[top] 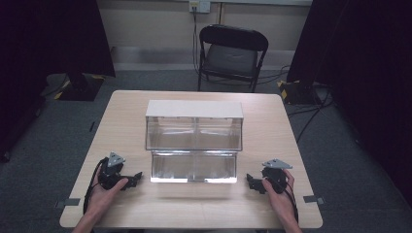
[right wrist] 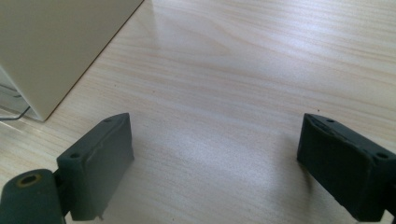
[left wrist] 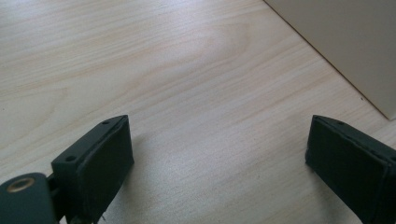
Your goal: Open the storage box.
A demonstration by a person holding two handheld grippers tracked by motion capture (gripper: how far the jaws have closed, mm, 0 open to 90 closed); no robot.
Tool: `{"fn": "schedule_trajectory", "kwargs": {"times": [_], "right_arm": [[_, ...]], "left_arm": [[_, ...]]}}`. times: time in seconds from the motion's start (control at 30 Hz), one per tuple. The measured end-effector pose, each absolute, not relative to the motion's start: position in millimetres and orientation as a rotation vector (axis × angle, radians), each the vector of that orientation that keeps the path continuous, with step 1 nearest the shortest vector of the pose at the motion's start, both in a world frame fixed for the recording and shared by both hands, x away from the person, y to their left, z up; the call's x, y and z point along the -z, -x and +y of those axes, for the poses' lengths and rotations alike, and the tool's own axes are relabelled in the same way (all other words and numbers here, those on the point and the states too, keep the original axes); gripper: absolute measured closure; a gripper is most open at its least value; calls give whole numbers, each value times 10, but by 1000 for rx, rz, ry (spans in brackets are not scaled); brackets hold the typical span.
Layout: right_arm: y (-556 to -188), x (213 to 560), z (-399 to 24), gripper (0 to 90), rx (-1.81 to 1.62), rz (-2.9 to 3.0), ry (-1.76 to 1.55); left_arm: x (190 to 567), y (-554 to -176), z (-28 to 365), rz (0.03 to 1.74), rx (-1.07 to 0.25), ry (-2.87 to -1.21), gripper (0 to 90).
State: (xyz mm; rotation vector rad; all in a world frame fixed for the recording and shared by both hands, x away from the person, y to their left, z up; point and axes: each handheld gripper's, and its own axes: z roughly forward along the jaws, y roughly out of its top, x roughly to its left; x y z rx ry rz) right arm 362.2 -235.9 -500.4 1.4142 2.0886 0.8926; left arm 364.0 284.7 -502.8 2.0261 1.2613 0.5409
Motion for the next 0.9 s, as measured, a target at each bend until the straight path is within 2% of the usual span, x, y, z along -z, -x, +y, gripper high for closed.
{"fn": "schedule_trajectory", "kwargs": {"times": [0.17,0.33,0.53,0.9], "right_arm": [[-3622,5004,-2360,98,-893,2089,-1414],[-3627,5004,-2363,96,-894,2093,-1410],[-3630,5004,-2363,94,-895,2095,-1410],[-3630,5004,-2362,93,-894,2095,-1410]], "left_arm": [[5028,-3641,2847,1262,-539,-2025,73],[5004,-3641,2887,1276,-544,-2014,157],[4987,-3635,2887,1280,-525,-2004,191],[4894,-3557,2852,1221,-523,-1981,191]]}}
